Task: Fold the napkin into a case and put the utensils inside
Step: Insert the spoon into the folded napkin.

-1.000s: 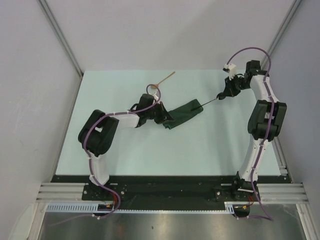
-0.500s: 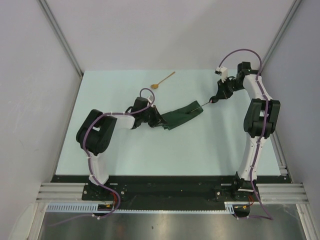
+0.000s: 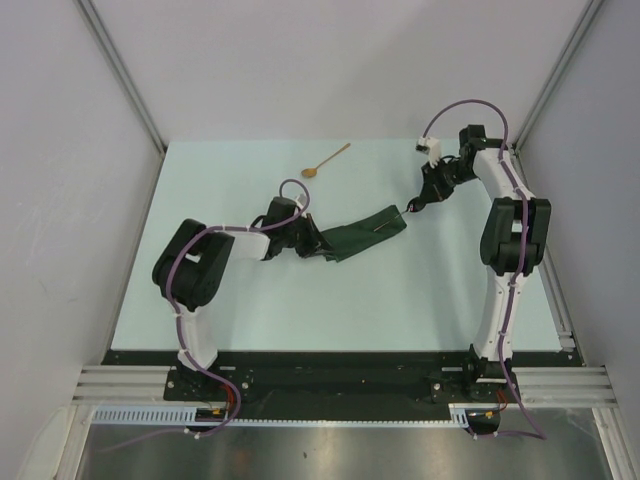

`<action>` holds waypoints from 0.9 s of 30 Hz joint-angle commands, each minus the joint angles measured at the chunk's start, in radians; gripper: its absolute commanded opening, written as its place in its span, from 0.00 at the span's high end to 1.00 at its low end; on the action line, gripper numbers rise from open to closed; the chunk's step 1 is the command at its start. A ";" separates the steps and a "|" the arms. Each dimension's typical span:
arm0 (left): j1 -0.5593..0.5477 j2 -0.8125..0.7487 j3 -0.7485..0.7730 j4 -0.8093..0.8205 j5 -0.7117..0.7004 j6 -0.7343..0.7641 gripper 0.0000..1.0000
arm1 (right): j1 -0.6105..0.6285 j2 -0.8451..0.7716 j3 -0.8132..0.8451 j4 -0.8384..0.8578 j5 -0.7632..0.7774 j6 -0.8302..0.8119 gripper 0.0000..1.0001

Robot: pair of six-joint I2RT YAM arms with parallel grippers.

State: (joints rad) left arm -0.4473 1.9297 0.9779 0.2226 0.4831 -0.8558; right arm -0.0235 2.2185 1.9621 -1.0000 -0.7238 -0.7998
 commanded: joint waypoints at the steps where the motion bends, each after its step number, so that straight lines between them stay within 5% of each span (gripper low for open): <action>1: 0.002 -0.060 0.002 0.026 0.017 0.009 1.00 | 0.005 0.024 0.024 -0.045 -0.020 0.014 1.00; 9: 0.010 -0.182 0.045 -0.104 -0.024 0.069 0.94 | -0.016 0.046 0.032 -0.068 -0.061 0.019 0.98; 15: 0.047 -0.193 0.036 -0.282 -0.122 0.070 1.00 | -0.018 0.076 0.055 -0.101 -0.080 0.005 0.99; 27: 0.009 -0.078 0.070 -0.275 -0.112 0.029 1.00 | 0.007 0.095 0.081 -0.121 -0.075 0.014 0.98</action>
State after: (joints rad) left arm -0.4160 1.8275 0.9974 -0.0498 0.3698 -0.8127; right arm -0.0376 2.2986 1.9934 -1.0874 -0.7837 -0.7803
